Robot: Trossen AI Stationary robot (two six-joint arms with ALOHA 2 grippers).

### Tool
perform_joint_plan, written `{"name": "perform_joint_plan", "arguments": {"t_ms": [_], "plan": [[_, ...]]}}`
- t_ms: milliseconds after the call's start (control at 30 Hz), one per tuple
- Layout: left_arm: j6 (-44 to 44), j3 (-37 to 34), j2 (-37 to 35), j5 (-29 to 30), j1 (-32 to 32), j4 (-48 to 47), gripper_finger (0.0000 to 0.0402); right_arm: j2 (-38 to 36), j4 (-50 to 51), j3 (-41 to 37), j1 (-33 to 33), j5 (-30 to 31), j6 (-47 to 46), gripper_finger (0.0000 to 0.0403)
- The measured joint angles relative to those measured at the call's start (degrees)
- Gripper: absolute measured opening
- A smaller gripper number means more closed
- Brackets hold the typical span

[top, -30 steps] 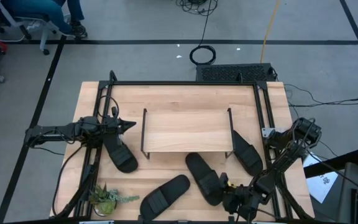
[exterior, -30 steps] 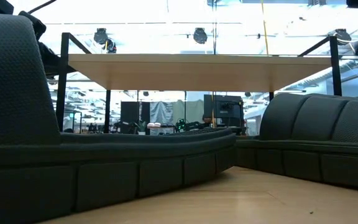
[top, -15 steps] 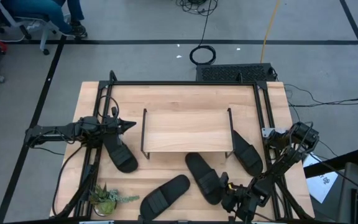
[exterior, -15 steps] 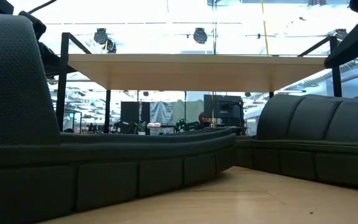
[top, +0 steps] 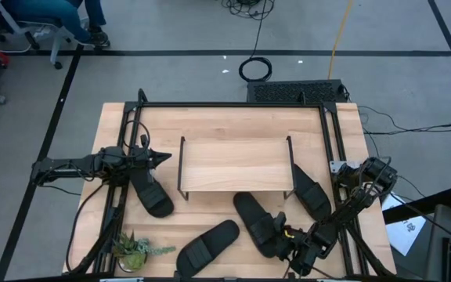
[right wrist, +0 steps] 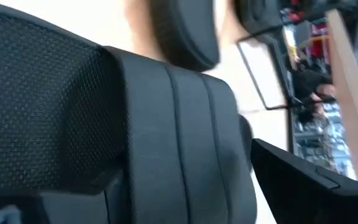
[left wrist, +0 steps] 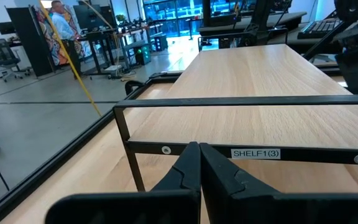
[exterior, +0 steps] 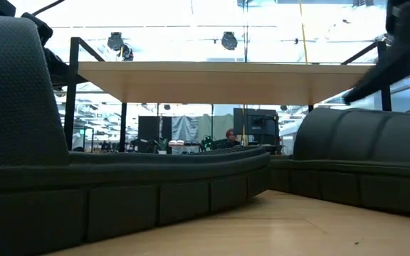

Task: Pick and place slides into the shelf
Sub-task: Put the bottom right black slipper under the shelf

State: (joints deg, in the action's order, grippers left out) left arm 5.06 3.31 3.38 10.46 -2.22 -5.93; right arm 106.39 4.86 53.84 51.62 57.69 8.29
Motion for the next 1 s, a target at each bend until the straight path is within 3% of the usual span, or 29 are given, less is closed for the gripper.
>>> {"name": "perform_joint_plan", "arguments": {"t_ms": [133,267,367,500,567,933,1000], "plan": [[0.11,0.00,0.00,-0.17,-0.01,0.00,0.0001,0.10,-0.27,0.00,-1.61,0.49,-0.93,0.0270],[0.37,0.00,0.00,-0.16,0.00,0.00,0.0001,0.09,-0.31,0.00,-2.98,-3.32,-3.11,0.0248],[0.38,0.00,0.00,-0.15,0.00,0.00,0.0001,0.04,-0.40,0.00,-3.80,-5.95,-6.03,0.0185],[0.39,0.00,0.00,-0.13,0.00,0.00,0.0001,0.04,-0.57,0.06,-3.92,-6.95,-7.55,0.0052],[0.35,0.00,0.00,-0.13,0.00,0.00,0.0001,0.04,-0.57,0.06,-3.83,-6.37,-6.67,0.0018],[0.13,0.00,0.00,-0.11,0.00,0.00,0.0001,0.09,0.62,3.97,-0.79,12.01,-6.11,0.0005],[0.13,0.00,0.00,-0.11,0.00,0.00,0.0001,0.09,2.24,4.74,-0.55,12.95,-7.60,0.0004]]}}
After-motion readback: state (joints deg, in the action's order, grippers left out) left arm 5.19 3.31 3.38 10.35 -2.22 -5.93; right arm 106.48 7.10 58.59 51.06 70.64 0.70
